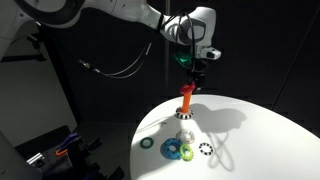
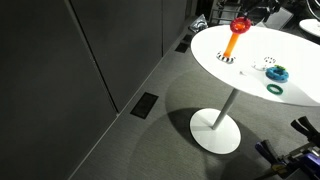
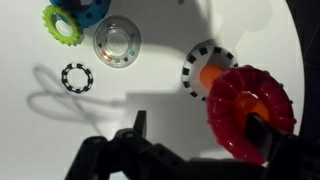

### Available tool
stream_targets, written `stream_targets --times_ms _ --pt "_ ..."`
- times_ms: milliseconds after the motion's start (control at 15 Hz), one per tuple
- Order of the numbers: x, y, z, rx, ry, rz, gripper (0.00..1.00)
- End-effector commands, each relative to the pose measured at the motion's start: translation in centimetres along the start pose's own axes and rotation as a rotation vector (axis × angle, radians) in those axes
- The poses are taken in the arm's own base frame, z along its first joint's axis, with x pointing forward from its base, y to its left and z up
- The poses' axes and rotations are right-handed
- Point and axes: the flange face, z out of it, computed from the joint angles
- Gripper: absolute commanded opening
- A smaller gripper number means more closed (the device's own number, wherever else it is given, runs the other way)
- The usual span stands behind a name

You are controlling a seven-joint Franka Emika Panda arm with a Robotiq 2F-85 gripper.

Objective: Remove the top two circular objects on the orange object then put the pink object

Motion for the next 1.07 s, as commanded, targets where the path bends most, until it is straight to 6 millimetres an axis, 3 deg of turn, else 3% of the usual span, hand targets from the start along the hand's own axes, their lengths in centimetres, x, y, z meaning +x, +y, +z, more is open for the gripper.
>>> stream_targets --times_ms 0,1000 --pt "0.86 0.41 -0.42 -0.027 0.022 0.032 1.00" --pt "0.87 1.37 -0.70 -0.030 0.023 0.040 1.00"
